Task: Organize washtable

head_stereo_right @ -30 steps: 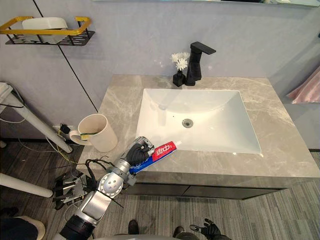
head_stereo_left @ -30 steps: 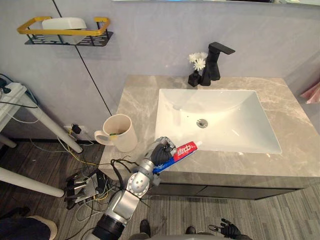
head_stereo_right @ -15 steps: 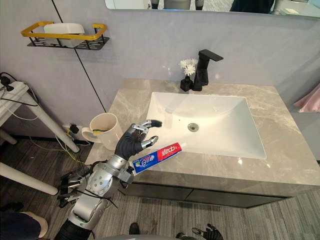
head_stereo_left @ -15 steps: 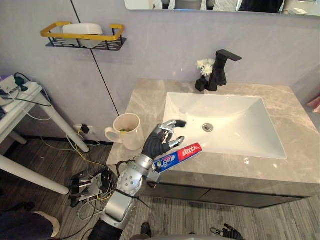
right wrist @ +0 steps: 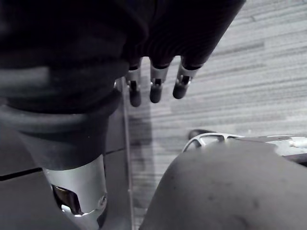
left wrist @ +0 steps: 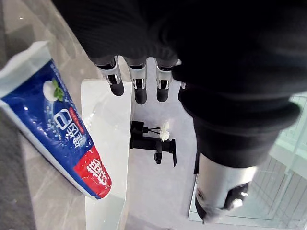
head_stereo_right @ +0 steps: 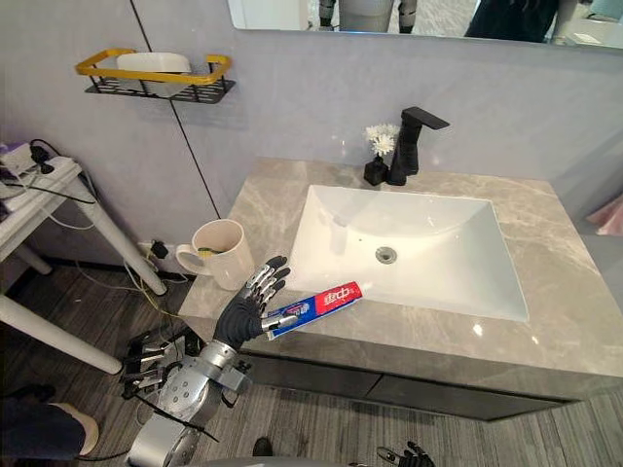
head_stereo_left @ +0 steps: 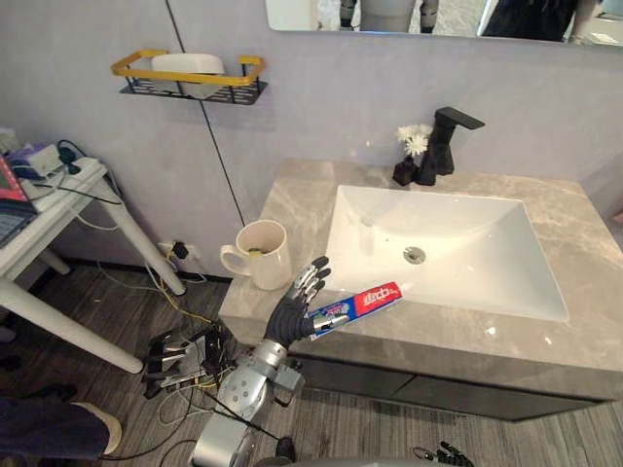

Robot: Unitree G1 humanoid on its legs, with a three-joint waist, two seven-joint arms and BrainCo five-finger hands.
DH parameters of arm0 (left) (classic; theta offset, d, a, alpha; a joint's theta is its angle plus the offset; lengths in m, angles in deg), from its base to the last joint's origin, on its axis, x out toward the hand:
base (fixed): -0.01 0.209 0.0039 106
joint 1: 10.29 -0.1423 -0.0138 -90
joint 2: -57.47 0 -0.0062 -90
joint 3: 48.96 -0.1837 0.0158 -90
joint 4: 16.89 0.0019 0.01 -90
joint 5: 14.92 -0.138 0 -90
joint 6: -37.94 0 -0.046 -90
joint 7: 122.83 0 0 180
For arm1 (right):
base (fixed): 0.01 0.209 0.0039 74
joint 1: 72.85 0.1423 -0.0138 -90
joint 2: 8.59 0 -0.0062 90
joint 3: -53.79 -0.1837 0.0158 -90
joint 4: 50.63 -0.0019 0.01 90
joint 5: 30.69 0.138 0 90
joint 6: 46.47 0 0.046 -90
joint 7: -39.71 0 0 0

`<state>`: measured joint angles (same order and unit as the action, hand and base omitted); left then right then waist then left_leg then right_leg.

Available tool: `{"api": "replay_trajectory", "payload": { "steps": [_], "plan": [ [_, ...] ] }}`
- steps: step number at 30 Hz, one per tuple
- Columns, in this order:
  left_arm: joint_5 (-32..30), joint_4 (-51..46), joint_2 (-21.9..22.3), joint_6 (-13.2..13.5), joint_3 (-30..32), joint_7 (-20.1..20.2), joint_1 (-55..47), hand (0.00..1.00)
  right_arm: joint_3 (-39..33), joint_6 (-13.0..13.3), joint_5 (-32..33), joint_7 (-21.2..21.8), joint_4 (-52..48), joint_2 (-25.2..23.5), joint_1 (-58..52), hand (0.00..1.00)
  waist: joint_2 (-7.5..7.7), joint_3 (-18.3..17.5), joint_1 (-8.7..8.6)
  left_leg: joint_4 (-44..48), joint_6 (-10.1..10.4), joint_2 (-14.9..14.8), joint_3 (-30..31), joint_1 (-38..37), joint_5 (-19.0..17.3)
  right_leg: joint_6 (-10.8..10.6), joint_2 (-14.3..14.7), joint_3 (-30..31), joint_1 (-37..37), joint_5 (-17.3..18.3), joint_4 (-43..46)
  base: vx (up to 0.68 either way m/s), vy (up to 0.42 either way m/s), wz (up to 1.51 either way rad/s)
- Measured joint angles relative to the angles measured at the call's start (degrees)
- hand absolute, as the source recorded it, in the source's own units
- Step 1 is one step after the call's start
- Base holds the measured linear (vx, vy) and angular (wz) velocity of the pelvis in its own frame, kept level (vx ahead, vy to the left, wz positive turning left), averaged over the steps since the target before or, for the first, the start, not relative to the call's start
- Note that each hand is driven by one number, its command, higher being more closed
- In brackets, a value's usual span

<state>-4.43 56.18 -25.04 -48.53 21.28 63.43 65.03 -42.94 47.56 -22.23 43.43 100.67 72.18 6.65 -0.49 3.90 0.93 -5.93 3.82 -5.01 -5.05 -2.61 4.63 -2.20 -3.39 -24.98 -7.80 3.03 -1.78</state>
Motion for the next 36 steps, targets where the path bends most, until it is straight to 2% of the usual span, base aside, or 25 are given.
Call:
{"api": "replay_trajectory", "payload": {
  "steps": [7,17,28,33,36],
  "plan": [
    [0.0,0.0,0.4,-0.9,-2.2,2.5,-2.2,0.00,0.0,0.3,4.1,0.0,-1.6,-0.6,-1.2,0.00,0.36,-0.2,-0.01,0.0,0.0,-0.1,-0.8,-0.1,0.0,0.0,0.0,0.5,0.2,0.0,-0.1,0.01,0.003,-0.04],
    [-4.0,2.0,0.4,0.2,-2.6,2.5,-1.3,0.00,0.1,2.3,11.4,0.7,-4.5,-2.0,-2.8,0.00,0.64,-0.9,-0.12,0.0,0.2,-1.0,-3.4,0.6,-0.2,0.2,0.5,3.2,2.2,-0.2,-0.4,0.01,-0.002,-0.13],
    [-6.8,3.2,0.2,0.9,-2.3,2.1,2.6,0.00,-0.1,2.6,12.4,2.5,-5.6,-2.0,-3.0,0.00,0.08,-1.5,-0.43,0.0,0.3,-1.2,-6.0,1.9,-0.3,0.7,0.9,6.1,4.9,-1.1,-0.5,0.01,0.005,-0.15],
    [-12.7,-1.7,0.5,0.8,-1.9,-0.3,2.4,0.00,-0.2,3.4,12.5,2.7,-5.5,-2.1,-3.4,0.00,-0.02,-1.6,-0.37,0.0,0.3,-1.5,-6.0,2.4,-0.3,0.7,0.9,6.2,5.1,-1.3,-0.4,0.00,0.000,0.00],
    [-19.7,-6.9,0.8,1.4,-0.4,-2.3,2.5,0.00,-0.2,3.5,12.5,2.8,-5.4,-2.1,-3.5,0.00,-0.16,-1.7,-0.30,0.0,0.3,-1.6,-5.8,2.7,-0.3,0.7,0.9,6.1,5.1,-1.3,-0.3,0.00,0.000,0.00]
  ]
}}
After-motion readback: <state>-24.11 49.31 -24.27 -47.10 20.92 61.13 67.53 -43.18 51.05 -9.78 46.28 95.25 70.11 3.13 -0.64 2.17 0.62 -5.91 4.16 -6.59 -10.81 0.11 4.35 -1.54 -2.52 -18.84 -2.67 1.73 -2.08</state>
